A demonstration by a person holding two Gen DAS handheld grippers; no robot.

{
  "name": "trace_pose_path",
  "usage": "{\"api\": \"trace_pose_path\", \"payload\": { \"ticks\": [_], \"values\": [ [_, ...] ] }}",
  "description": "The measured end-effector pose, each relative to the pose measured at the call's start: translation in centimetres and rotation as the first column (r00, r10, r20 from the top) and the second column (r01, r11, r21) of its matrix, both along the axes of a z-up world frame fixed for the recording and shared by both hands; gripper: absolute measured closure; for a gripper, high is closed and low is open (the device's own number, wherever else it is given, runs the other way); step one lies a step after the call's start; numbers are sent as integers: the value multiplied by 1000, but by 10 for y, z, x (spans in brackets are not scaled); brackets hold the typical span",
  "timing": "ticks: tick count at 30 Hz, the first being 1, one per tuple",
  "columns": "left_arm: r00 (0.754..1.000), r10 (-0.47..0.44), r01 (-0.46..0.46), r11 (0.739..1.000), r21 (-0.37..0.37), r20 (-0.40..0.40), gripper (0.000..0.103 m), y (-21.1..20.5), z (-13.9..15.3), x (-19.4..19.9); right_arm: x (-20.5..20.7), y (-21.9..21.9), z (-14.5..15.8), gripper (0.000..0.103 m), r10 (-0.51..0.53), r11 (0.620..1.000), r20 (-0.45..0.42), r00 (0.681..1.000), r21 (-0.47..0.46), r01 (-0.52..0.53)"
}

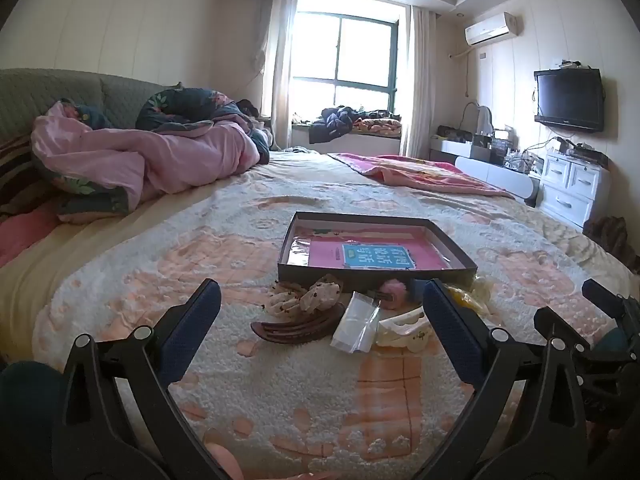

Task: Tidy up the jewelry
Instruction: 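Move the left tool toward the pink-and-white bow hair clip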

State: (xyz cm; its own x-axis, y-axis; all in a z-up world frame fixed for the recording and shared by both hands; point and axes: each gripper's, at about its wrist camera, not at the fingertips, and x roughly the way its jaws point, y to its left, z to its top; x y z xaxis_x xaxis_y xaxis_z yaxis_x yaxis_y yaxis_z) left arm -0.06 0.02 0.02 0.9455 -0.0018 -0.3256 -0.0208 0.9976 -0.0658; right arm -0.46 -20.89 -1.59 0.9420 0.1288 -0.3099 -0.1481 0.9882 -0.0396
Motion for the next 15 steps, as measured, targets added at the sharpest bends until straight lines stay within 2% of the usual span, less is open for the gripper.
{"api": "trace_pose_path", "payload": {
  "ticks": [15],
  "values": [
    [1000, 1, -1, 1000, 5, -4, 10, 0, 0, 0, 0, 0, 0, 6, 1, 1000, 0, 1000, 0, -1]
  ]
}}
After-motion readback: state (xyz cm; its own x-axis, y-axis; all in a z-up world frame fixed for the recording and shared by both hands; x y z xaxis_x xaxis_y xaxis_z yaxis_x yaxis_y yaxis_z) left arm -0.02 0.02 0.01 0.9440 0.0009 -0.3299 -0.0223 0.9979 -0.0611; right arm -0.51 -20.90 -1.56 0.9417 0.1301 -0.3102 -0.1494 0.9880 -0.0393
